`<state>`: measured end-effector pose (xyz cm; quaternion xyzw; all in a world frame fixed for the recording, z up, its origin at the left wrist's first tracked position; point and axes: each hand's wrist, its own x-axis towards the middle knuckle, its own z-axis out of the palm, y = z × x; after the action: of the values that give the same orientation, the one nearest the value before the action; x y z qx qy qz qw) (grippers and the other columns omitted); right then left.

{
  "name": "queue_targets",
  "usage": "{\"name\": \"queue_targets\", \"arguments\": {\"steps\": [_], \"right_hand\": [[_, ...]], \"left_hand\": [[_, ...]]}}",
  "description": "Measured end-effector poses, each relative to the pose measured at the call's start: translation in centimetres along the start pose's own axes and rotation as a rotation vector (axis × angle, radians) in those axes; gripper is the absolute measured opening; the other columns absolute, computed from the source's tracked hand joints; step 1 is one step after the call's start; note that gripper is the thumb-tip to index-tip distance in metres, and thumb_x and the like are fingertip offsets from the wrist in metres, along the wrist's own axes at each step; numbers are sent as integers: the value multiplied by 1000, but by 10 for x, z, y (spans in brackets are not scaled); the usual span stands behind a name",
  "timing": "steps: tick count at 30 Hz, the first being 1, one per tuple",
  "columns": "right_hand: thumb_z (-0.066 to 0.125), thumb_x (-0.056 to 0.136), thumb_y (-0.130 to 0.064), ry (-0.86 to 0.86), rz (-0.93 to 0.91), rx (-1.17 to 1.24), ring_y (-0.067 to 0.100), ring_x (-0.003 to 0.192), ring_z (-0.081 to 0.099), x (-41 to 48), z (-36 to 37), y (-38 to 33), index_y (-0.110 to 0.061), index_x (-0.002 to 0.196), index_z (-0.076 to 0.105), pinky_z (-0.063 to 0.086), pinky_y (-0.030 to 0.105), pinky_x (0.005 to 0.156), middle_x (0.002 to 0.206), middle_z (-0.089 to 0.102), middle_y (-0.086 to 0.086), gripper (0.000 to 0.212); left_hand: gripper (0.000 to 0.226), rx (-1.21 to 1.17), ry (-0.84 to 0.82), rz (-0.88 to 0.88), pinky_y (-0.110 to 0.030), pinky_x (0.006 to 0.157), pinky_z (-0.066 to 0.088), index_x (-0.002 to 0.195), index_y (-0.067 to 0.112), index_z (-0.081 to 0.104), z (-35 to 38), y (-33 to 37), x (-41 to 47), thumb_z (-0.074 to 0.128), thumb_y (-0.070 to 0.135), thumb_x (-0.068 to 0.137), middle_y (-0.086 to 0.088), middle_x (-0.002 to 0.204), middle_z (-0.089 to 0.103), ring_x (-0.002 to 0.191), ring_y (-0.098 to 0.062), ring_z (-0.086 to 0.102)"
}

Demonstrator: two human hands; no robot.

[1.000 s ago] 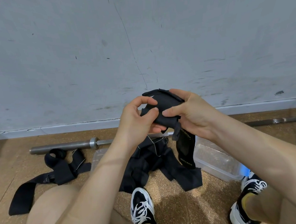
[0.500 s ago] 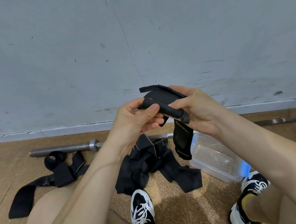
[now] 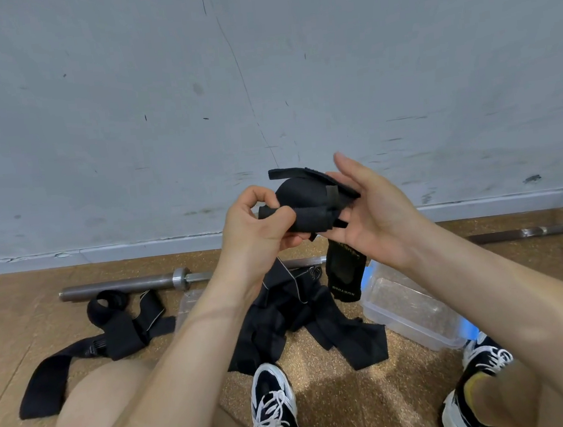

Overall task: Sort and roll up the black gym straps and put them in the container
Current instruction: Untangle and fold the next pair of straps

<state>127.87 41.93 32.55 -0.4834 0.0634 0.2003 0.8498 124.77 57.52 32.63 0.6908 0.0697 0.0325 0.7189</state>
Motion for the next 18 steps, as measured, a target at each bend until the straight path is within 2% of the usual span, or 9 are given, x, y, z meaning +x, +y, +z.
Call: {"name": "queue_targets", "arguments": {"steps": [2, 5, 7, 9, 11, 14, 18], "right_hand": [[70, 76, -50, -51, -14, -23, 30, 116, 66, -3, 3, -1, -3, 124, 65, 56, 49, 93, 121, 70, 15, 67], [66, 78, -52, -91, -72, -76, 33, 113, 65, -4, 7, 3, 4, 126, 61, 53, 46, 98, 126, 65, 24, 73], [61, 82, -62, -55, -62, -63, 33, 101, 67, -4, 13, 8, 3, 127, 60, 57, 42, 83, 120, 66, 24, 79], [49, 90, -68, 15, -6, -17, 28, 81, 68, -4, 16, 12, -3, 119, 65, 53, 33, 57, 104, 69, 17, 73], [42, 94, -66, 71, 20, 38, 26, 73, 67, -3, 16, 13, -8, 111, 68, 49, 28, 49, 97, 70, 14, 66], [41, 95, -65, 131, -11, 77, 28, 79, 69, -4, 18, 8, -9, 112, 68, 53, 30, 58, 99, 73, 13, 64], [45, 96, -58, 222, -37, 119, 28, 79, 71, -4, 19, 6, -12, 116, 68, 57, 35, 67, 99, 75, 10, 55]], "left_hand": [[23, 26, 8, 18, -24, 53, 55, 84, 15, 43, -1, 0, -1, 53, -6, 90, -10, 66, 63, 52, -21, 64], [19, 40, 6, 19, -24, 53, 55, 87, 14, 43, 1, 1, -3, 52, -3, 91, -13, 66, 62, 49, -20, 63], [19, 41, -28, 8, -24, 52, 54, 86, 14, 43, 7, 1, -6, 52, -3, 91, -15, 72, 61, 50, -21, 63], [20, 32, -55, -1, -25, 51, 54, 84, 14, 43, 15, -2, -10, 52, -3, 91, -15, 73, 60, 50, -22, 64], [20, -3, -68, -11, -27, 54, 57, 83, 14, 45, 20, -4, -12, 53, -2, 92, -16, 75, 62, 53, -24, 66], [13, -103, -110, -10, -29, 62, 57, 88, 13, 52, 24, -7, -14, 54, 2, 96, -15, 85, 65, 65, -27, 68], [7, -134, -164, 14, -32, 73, 55, 92, 13, 60, 31, -11, -17, 59, 7, 96, -6, 84, 66, 71, -19, 65]]}}
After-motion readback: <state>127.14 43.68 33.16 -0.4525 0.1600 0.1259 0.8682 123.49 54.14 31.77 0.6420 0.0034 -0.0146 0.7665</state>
